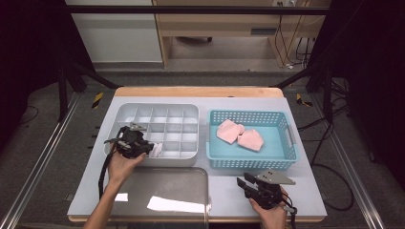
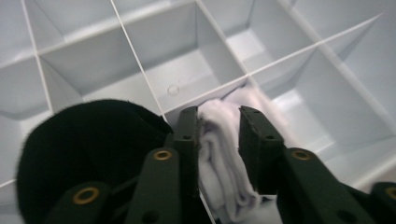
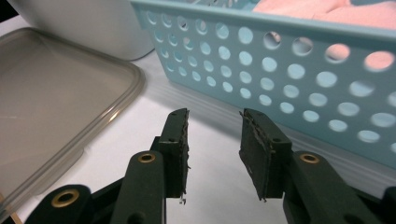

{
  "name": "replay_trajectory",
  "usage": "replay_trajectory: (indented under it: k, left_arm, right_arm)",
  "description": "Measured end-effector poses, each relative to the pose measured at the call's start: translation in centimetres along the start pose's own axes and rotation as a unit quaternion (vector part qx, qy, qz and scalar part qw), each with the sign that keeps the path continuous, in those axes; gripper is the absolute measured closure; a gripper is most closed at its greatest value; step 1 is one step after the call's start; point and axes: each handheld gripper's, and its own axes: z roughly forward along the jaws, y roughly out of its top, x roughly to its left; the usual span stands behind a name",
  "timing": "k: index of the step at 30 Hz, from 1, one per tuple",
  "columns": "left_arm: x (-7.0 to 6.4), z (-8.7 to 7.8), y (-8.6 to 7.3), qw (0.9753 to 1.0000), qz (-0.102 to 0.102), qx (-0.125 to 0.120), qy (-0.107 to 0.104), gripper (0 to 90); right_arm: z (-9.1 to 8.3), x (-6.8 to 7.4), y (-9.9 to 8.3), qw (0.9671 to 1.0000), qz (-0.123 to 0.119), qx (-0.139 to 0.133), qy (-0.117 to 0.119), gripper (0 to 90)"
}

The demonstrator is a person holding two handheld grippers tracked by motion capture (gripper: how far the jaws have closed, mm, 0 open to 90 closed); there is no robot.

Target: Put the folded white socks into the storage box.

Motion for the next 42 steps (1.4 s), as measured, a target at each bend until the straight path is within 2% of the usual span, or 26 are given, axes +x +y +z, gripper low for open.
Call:
replay_trajectory:
  k: [2,4,8,11,15,20,23,31,35,42]
  left_arm:
    - [0.0,-1.3,-0.1,0.9991,-0.010,-0.040,-0.009,57.7]
    - [-0.3,-2.3,-0.5,0.9976,-0.011,-0.066,-0.018,54.6]
    - [-1.2,-3.3,-1.5,0.9957,-0.005,-0.090,-0.024,48.4]
    - [-2.0,-3.9,-2.6,0.9928,-0.004,-0.115,-0.031,47.2]
    - [-3.0,-4.6,-4.4,0.9906,0.003,-0.133,-0.030,45.8]
    - [-3.8,-4.5,-6.7,0.9911,-0.005,-0.131,-0.024,44.5]
    - [-4.1,-4.1,-7.8,0.9925,0.000,-0.122,-0.011,44.5]
    - [-4.8,-3.4,-9.8,0.9946,0.002,-0.102,-0.018,43.9]
    - [-4.8,-3.1,-10.3,0.9954,0.002,-0.094,-0.017,43.7]
    - [-4.2,-3.0,-10.9,0.9956,-0.007,-0.093,-0.013,42.7]
  right_arm:
    - [-0.3,0.0,0.2,1.0000,0.001,-0.006,-0.001,60.8]
    - [-0.6,-0.1,0.4,0.9999,0.003,-0.012,-0.003,59.7]
    - [-1.2,-0.2,0.8,0.9996,0.010,-0.025,-0.007,58.4]
    - [-1.7,-0.4,1.2,0.9992,0.013,-0.035,-0.011,56.4]
    - [-2.3,-0.7,1.7,0.9988,0.011,-0.046,-0.015,52.8]
    - [-2.8,-1.1,2.4,0.9981,0.013,-0.056,-0.022,47.3]
    - [-3.0,-1.2,2.9,0.9979,0.011,-0.059,-0.026,44.8]
    - [-3.3,-1.8,4.6,0.9972,0.016,-0.059,-0.043,38.7]
    - [-3.1,-2.2,5.5,0.9972,0.018,-0.052,-0.051,37.0]
    - [-2.6,-3.0,6.7,0.9971,0.019,-0.047,-0.057,34.1]
